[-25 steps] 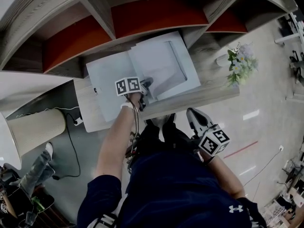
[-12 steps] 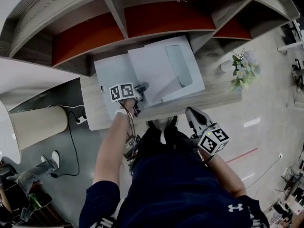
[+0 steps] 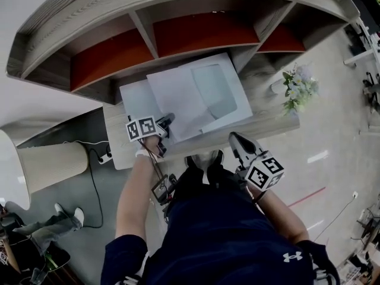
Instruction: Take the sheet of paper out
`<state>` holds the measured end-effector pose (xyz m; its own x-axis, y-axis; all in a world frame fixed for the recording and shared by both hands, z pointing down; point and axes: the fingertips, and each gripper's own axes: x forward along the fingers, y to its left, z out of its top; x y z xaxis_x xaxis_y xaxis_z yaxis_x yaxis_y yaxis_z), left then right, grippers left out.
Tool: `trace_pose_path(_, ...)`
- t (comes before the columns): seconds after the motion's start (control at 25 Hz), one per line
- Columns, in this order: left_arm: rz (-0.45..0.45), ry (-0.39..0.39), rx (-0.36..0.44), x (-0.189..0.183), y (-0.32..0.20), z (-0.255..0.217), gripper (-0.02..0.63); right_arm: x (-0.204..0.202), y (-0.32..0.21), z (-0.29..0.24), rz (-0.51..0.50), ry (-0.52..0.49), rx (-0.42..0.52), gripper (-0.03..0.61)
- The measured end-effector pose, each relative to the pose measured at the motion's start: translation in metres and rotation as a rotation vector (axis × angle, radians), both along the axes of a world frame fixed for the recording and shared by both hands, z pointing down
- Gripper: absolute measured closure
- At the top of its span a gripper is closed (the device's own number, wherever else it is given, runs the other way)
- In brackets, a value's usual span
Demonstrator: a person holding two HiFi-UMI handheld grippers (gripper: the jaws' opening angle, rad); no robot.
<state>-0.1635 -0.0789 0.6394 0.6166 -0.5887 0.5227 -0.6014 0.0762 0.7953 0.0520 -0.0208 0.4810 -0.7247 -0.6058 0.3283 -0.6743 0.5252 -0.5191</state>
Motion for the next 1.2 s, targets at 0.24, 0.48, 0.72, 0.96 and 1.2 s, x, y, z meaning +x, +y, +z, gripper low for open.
trace_pose_path(0.24,0.015,-0.027,0.048,-0.005,0.007,-0.033,0.595,0.0,-0.007,-0.012,0.009,-0.023,0.025,0.574)
trace_pose_path(0.48,-0.042,-0.044,0.072,-0.018,0.021,-0.058,0.595,0.005,-0.012,-0.021,0.029,-0.027,0.042,0.574)
trace_pose_path(0.72,-0.16,0.005,0.095,-0.036,0.034,-0.086,0.595,0.01,-0.02,-0.034,0.049,-0.039,0.057,0.574)
trace_pose_path(0.96,-0.218,0.068,0.161,-0.028,0.046,-0.128,0.595,0.011,-0.027,-0.05,0.053,-0.048,0.082,0.574)
trace_pose_path(1.2,-0.205,0.068,0.211,-0.004,0.057,-0.16,0.595,0.01,-0.032,-0.067,0.054,-0.045,0.116,0.574)
